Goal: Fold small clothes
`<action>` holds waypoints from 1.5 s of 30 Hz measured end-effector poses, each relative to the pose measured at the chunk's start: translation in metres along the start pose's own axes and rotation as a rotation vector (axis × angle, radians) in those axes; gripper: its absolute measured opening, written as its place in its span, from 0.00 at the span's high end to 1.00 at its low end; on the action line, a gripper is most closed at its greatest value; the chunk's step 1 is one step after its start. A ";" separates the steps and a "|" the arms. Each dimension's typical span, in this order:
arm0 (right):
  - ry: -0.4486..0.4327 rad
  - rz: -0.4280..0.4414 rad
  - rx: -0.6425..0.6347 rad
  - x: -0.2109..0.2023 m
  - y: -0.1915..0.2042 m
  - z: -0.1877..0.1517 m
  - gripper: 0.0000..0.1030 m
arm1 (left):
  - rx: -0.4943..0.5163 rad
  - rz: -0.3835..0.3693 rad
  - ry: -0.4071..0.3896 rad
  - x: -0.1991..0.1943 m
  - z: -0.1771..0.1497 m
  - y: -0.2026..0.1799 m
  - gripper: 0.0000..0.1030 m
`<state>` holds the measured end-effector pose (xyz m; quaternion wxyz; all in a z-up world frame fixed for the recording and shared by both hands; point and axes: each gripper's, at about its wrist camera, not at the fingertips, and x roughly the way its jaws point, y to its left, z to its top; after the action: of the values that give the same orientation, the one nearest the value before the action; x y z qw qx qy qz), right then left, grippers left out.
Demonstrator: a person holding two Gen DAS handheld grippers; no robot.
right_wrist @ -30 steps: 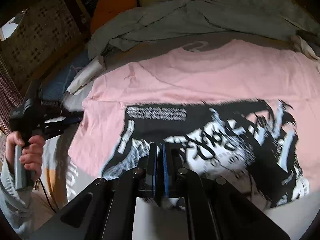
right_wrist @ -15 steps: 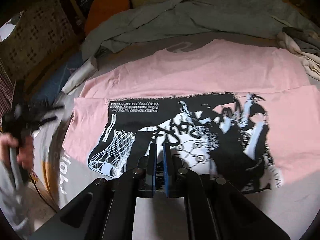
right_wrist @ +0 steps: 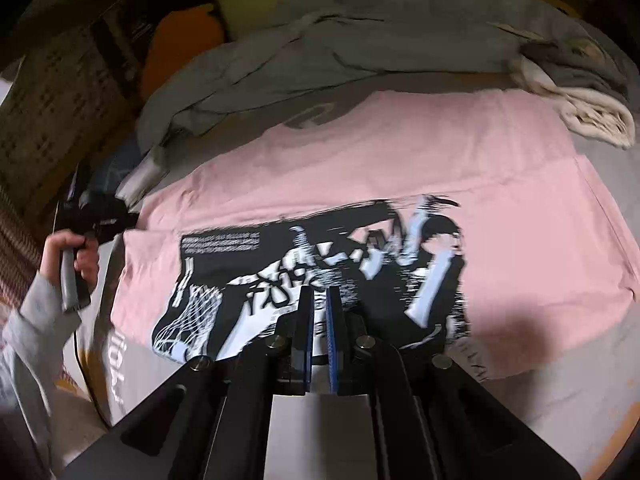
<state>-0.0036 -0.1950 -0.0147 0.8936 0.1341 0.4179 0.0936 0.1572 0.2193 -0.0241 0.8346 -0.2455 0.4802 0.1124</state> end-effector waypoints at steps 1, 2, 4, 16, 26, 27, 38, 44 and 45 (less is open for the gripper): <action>-0.003 -0.008 0.010 -0.001 -0.005 0.001 0.95 | -0.013 0.028 -0.038 -0.005 0.000 0.002 0.98; -0.012 -0.022 0.015 -0.004 -0.009 0.002 0.95 | -0.022 0.044 -0.069 -0.010 0.001 0.004 0.98; -0.037 -0.053 0.024 -0.010 -0.016 0.003 0.95 | -0.034 0.096 -0.110 -0.016 -0.001 0.005 0.98; -0.143 -0.169 0.159 -0.078 -0.099 0.031 0.95 | 0.288 0.150 -0.202 -0.048 -0.029 -0.048 0.60; -0.065 -0.225 0.286 -0.093 -0.202 0.120 0.67 | 0.533 -0.244 -0.217 -0.089 -0.150 -0.147 0.40; -0.045 -0.219 0.352 -0.083 -0.216 0.130 0.58 | 0.551 -0.241 -0.174 -0.076 -0.160 -0.154 0.40; -0.003 -0.112 0.563 0.021 -0.278 0.153 0.51 | 0.660 -0.102 -0.098 -0.023 -0.199 -0.176 0.40; -0.113 -0.144 0.520 0.011 -0.271 0.148 0.98 | 0.661 -0.095 -0.112 -0.022 -0.199 -0.176 0.39; -0.134 -0.213 0.505 -0.004 -0.264 0.148 0.98 | 0.662 -0.101 -0.109 -0.022 -0.199 -0.176 0.39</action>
<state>0.1224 -0.4696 -0.0049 0.8624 0.3136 0.3799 -0.1169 0.0721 -0.0327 -0.0354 0.8980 0.0218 0.4325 -0.0780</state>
